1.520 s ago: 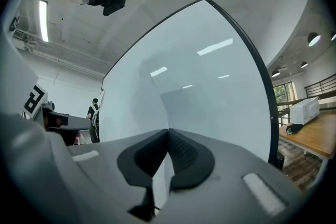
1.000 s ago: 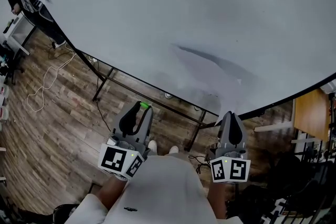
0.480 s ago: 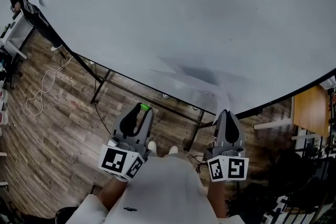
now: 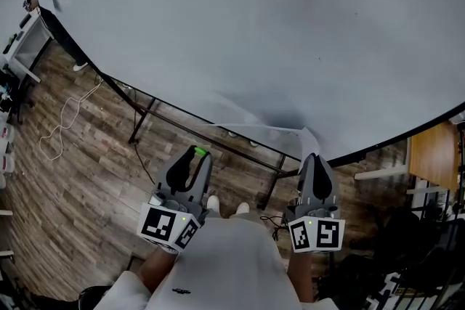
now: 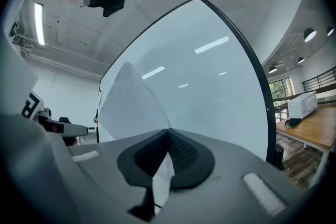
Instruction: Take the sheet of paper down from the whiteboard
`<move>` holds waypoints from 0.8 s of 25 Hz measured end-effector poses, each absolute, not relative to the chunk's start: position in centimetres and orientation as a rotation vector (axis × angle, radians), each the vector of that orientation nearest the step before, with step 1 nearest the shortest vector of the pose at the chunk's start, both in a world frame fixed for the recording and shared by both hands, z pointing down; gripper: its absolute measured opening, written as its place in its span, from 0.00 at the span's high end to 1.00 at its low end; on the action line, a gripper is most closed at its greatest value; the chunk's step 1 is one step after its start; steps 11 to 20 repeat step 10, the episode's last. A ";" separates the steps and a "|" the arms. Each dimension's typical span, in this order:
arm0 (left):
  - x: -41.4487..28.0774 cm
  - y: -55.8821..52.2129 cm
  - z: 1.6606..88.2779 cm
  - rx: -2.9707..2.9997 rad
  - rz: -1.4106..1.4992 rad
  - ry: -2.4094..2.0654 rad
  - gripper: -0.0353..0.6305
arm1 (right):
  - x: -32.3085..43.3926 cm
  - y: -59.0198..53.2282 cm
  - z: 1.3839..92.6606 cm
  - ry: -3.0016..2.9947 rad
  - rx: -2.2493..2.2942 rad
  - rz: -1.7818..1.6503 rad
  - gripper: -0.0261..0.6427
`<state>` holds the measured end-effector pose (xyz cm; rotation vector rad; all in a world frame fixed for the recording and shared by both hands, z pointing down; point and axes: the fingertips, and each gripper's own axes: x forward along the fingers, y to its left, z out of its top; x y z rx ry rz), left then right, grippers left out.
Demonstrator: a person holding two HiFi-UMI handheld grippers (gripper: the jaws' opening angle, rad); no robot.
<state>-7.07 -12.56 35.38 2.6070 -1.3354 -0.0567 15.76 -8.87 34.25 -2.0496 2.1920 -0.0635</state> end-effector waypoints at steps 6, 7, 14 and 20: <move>-7.0 -12.8 35.7 2.597 -0.053 -1.332 0.76 | 16.0 -9.2 34.6 2.185 -2.052 -0.078 0.94; -6.9 -12.8 35.7 2.596 -0.053 -1.330 0.76 | 16.0 -9.2 34.5 2.184 -2.052 -0.079 0.94; -7.0 -12.9 35.7 2.590 -0.056 -1.325 0.76 | 15.9 -9.2 34.4 2.181 -2.052 -0.075 0.94; -7.0 -12.9 35.7 2.590 -0.056 -1.325 0.76 | 15.9 -9.2 34.4 2.181 -2.052 -0.075 0.94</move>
